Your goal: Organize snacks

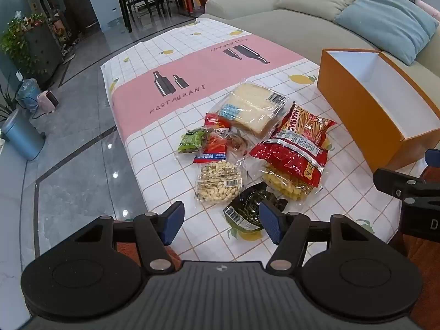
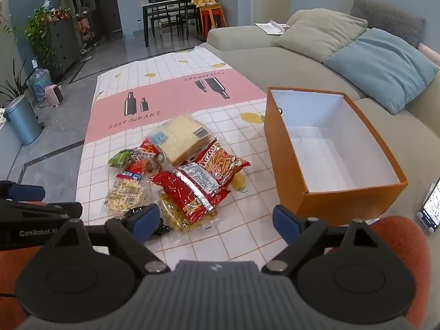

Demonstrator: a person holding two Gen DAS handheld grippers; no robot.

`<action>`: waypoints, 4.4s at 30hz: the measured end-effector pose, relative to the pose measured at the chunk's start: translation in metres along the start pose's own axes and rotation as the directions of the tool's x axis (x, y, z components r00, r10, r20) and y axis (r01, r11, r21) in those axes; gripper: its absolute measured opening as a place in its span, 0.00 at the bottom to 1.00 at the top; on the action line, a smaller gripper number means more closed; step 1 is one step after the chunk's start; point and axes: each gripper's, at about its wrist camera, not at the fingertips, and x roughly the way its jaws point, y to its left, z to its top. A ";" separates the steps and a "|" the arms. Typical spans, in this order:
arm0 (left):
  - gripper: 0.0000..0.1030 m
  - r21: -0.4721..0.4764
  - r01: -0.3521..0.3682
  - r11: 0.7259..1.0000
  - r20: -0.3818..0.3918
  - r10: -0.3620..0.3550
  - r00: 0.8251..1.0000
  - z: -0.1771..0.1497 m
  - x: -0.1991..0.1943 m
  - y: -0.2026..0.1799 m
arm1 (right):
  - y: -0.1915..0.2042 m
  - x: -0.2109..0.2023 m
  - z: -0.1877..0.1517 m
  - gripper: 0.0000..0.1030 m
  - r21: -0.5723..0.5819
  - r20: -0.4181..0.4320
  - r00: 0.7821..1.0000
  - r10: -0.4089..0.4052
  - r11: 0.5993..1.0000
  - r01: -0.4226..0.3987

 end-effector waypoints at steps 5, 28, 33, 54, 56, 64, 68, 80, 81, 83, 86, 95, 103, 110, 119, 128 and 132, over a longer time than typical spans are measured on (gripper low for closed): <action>0.72 -0.006 0.009 1.000 -0.008 -0.009 1.000 -0.001 0.000 0.003 | 0.000 -0.001 0.000 0.85 0.000 0.008 1.000 -0.009 1.000 0.009; 0.72 -0.014 0.003 1.000 -0.044 -0.004 0.999 -0.005 0.006 0.002 | 0.004 0.002 -0.003 0.85 -0.015 -0.006 1.000 -0.010 1.000 0.010; 0.72 -0.013 0.006 1.000 -0.047 -0.006 0.999 -0.006 0.006 0.003 | 0.005 0.005 -0.003 0.85 -0.018 -0.012 1.000 -0.011 1.000 0.011; 0.72 -0.016 0.009 1.000 -0.050 -0.010 0.999 -0.006 0.006 0.001 | 0.005 0.009 -0.004 0.85 -0.017 -0.022 1.000 -0.014 1.000 0.013; 0.72 -0.017 0.009 1.000 -0.051 -0.010 0.999 -0.006 0.005 0.001 | 0.005 0.009 -0.005 0.85 -0.018 -0.023 1.000 -0.014 1.000 0.013; 0.72 -0.016 0.009 1.000 -0.051 -0.010 0.999 -0.006 0.005 0.001 | 0.006 0.010 -0.006 0.85 -0.025 -0.031 0.999 -0.014 1.000 0.013; 0.72 -0.015 0.010 1.000 -0.050 -0.010 0.999 -0.006 0.005 0.002 | 0.007 0.010 -0.006 0.85 -0.027 -0.033 0.999 -0.012 1.000 0.011; 0.72 -0.009 0.019 1.000 -0.051 -0.019 0.999 -0.008 0.007 -0.004 | 0.008 0.009 -0.005 0.85 -0.035 -0.037 0.999 -0.012 0.999 0.011; 0.72 -0.009 0.021 1.000 -0.051 -0.021 0.998 -0.008 0.007 -0.005 | 0.008 0.009 -0.005 0.85 -0.035 -0.038 0.999 -0.012 0.999 0.010; 0.72 -0.011 0.027 1.000 -0.053 -0.027 0.998 -0.006 0.006 -0.004 | 0.008 0.009 -0.005 0.85 -0.036 -0.039 0.999 -0.012 0.999 0.010; 0.72 -0.013 0.034 0.999 -0.050 -0.035 0.998 -0.006 0.005 -0.004 | 0.008 0.009 -0.004 0.85 -0.038 -0.039 0.999 -0.011 0.999 0.010; 0.70 -0.034 0.087 0.996 -0.056 -0.089 0.994 -0.005 0.010 0.002 | 0.008 0.014 -0.005 0.85 -0.038 -0.050 0.999 0.006 0.999 -0.008; 0.69 0.004 0.125 0.992 -0.092 -0.124 0.988 0.001 0.030 0.006 | 0.005 0.030 -0.001 0.62 -0.064 -0.042 0.994 0.104 0.992 -0.107; 0.72 -0.024 0.251 0.968 -0.132 -0.252 0.959 0.004 0.065 0.010 | 0.006 0.071 0.002 0.51 -0.093 -0.109 0.985 0.135 0.985 -0.146; 0.72 0.117 0.297 0.948 -0.144 -0.280 0.949 0.012 0.104 -0.007 | 0.004 0.124 0.018 0.58 -0.140 -0.136 0.978 0.160 0.974 -0.179; 0.72 0.213 0.317 0.924 -0.221 -0.270 0.937 0.008 0.140 -0.029 | 0.017 0.166 0.023 0.59 -0.218 -0.161 0.957 0.242 0.937 -0.274; 0.72 0.213 0.316 0.925 -0.249 -0.261 0.933 0.006 0.152 -0.035 | 0.022 0.184 0.022 0.60 -0.259 -0.180 0.957 0.227 0.928 -0.269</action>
